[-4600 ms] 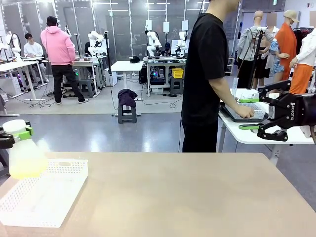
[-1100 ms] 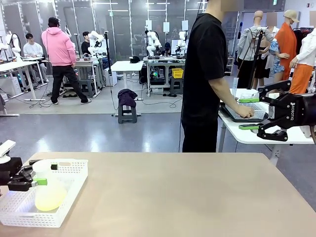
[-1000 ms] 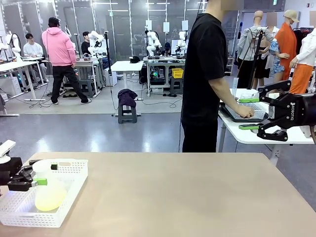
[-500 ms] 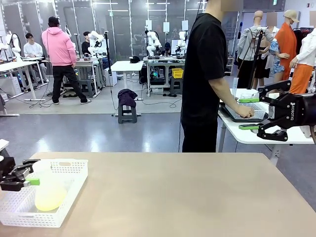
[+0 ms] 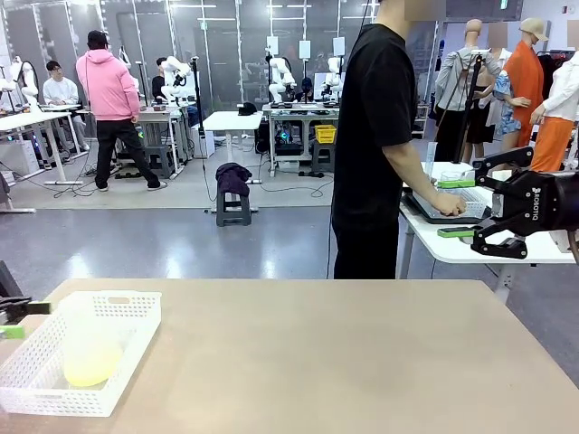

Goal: Prepare the solutions needed for the experiment.
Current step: When the human places the Big flask in the center of the table, pick up the Big flask and place it in the left Organizing basket.

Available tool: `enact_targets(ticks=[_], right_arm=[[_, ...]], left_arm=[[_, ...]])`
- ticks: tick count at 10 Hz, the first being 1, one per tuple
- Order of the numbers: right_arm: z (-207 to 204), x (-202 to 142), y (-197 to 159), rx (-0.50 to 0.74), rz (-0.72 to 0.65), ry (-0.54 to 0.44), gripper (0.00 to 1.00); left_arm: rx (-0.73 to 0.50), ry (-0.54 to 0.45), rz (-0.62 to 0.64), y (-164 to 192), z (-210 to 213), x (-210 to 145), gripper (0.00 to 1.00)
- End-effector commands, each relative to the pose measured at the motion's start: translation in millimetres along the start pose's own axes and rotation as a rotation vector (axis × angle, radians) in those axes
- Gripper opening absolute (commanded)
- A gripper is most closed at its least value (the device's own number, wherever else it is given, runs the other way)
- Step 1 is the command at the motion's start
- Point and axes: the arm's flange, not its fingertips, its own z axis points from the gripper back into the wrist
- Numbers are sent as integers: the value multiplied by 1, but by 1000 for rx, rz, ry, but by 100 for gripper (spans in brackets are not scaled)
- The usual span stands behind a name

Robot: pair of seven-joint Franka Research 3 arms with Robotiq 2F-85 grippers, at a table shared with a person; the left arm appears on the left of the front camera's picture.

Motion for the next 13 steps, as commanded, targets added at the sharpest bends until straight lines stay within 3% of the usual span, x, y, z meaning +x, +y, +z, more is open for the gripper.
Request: enact_targets(ticks=[1,2,3,5,6,7,9,10,12,13], right_arm=[[0,-1,2,8,8,1,63],[0,-1,2,8,8,1,63],[0,-1,2,8,8,1,63],[0,-1,2,8,8,1,63],[0,-1,2,8,8,1,63],[0,-1,2,8,8,1,63],[0,-1,2,8,8,1,63],[0,-1,2,8,8,1,63],[0,-1,2,8,8,1,63],[0,-1,2,8,8,1,63]], left_arm=[[-59,-97,264,-40,-1,34,97],[-169,-122,386,-57,-7,46,97],[-180,-110,527,-75,-18,58,97],[-110,-50,696,-99,-51,79,97],[-83,-98,842,-107,-67,88,97],[-66,-74,926,-114,-84,96,97],[-64,-14,1054,-114,-103,110,97],[-48,0,1070,-112,-106,114,97],[-136,-17,1103,-108,-106,119,97],[-76,1,1069,-109,-104,109,97]])
